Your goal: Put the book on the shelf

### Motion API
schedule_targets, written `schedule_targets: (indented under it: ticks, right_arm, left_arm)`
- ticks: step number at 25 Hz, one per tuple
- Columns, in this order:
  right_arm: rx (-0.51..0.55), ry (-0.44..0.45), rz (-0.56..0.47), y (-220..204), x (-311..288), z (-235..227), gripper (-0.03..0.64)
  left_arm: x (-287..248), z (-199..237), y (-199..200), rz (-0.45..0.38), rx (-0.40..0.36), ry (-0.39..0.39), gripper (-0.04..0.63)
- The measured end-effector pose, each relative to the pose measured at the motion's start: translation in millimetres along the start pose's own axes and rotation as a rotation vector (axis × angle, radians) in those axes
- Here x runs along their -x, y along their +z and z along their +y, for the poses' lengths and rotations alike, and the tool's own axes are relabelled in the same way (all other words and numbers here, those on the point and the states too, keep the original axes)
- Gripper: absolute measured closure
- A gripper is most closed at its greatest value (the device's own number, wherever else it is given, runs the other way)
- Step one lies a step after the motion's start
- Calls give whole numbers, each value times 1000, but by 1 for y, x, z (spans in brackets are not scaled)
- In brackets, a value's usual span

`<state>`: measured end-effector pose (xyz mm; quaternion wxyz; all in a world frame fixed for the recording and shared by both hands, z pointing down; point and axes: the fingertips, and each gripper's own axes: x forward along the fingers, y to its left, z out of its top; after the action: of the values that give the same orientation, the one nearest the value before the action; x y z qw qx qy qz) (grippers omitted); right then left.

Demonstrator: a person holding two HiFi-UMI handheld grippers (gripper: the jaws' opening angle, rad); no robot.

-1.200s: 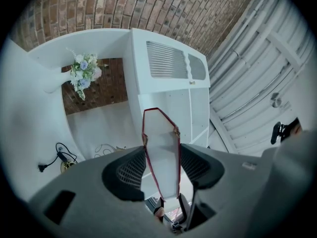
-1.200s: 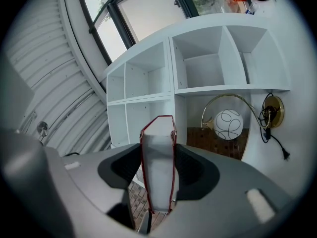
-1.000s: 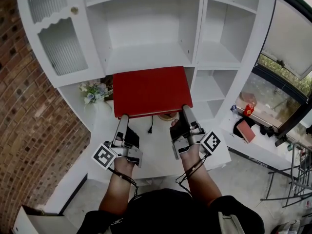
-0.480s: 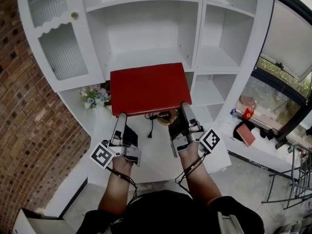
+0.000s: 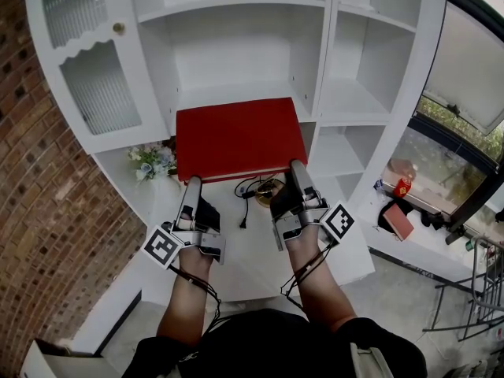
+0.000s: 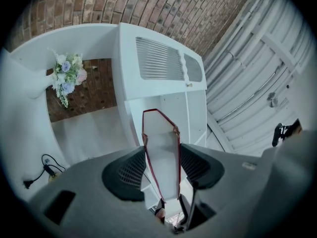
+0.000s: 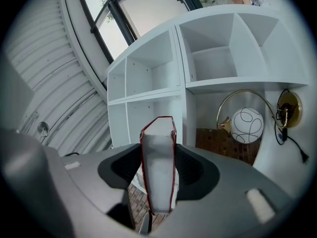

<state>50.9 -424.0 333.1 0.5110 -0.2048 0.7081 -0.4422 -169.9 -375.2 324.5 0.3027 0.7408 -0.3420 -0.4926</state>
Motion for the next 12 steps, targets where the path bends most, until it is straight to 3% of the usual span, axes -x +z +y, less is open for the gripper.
schedule_targets:
  ticks: [12]
  right_arm:
    - [-6,-51,-4,3,-25,-30,396]
  left_arm:
    - [-21,32,12,7,22,43,370]
